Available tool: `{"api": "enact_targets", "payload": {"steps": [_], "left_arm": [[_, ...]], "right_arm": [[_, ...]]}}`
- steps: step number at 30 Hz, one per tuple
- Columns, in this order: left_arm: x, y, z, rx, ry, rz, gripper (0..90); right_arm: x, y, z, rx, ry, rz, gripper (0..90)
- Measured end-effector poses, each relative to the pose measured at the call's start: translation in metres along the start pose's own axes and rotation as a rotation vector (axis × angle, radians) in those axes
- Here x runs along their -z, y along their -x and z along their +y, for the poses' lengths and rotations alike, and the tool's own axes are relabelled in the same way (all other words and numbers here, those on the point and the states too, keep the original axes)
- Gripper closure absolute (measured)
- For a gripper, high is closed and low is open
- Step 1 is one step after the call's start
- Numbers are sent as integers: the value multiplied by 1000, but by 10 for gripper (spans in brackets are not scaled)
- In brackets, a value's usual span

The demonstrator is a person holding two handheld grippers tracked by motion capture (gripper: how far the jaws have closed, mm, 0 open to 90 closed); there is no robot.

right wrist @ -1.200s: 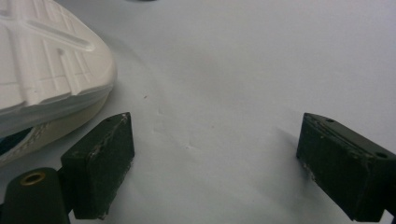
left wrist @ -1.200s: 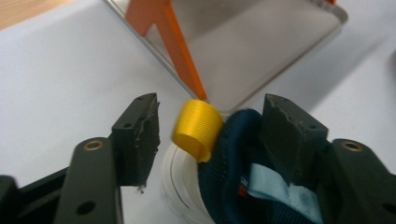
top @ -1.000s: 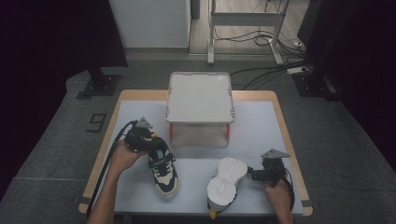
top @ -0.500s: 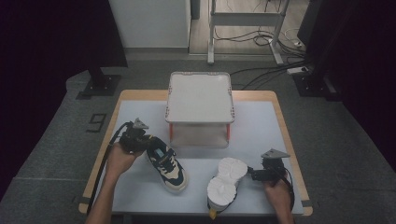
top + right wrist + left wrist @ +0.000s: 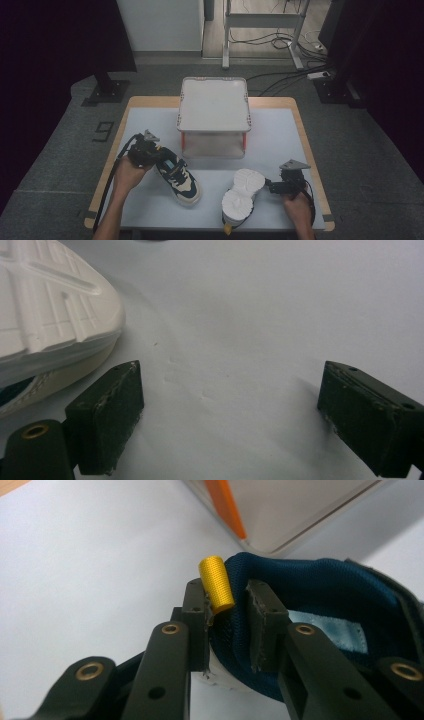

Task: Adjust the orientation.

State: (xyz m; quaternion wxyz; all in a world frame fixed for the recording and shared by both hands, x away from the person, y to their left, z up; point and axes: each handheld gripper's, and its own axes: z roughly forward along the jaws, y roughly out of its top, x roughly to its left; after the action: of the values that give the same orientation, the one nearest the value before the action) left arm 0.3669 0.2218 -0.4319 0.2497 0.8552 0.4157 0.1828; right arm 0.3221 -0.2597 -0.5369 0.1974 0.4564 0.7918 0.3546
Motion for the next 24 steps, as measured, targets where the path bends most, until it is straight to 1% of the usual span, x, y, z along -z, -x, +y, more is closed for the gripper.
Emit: {"api": "enact_targets", "payload": {"steps": [3, 5, 7, 10, 13, 16, 17, 19, 20, 22, 23, 24], "left_arm": [[5, 1, -5, 23, -11, 16, 731], [8, 2, -10, 48, -10, 26, 731], [13, 3, -16, 62, -11, 36, 728], [22, 4, -27, 79, -11, 36, 716], [31, 5, -40, 90, -1, 27, 702], [41, 3, -55, 108, 22, -1, 686], [43, 2, -59, 111, 32, -17, 678], [46, -1, -65, 104, 50, -56, 641], [46, -3, -68, 102, 61, -74, 609], [46, -8, -72, 91, 101, -121, 546], [46, -10, -74, 83, 124, -137, 489], [46, -13, -76, 68, 135, -149, 438]], "right_arm": [[0, 0, 0, 0, 0, 0, 103], [0, 0, 0, 0, 0, 0, 103], [0, 0, 0, 0, 0, 0, 104], [0, 0, 0, 1, 0, 0, 104], [0, 0, 0, 1, 0, -1, 104], [0, 0, 0, 1, 0, -1, 104], [0, 0, 0, 1, 0, -1, 104], [0, 0, 0, 1, 0, -1, 104], [0, 0, 0, 1, 0, -1, 103], [0, 0, 0, 1, 0, -1, 104], [0, 0, 0, 1, 0, -1, 104], [0, 0, 0, 1, 0, -1, 103]]}}
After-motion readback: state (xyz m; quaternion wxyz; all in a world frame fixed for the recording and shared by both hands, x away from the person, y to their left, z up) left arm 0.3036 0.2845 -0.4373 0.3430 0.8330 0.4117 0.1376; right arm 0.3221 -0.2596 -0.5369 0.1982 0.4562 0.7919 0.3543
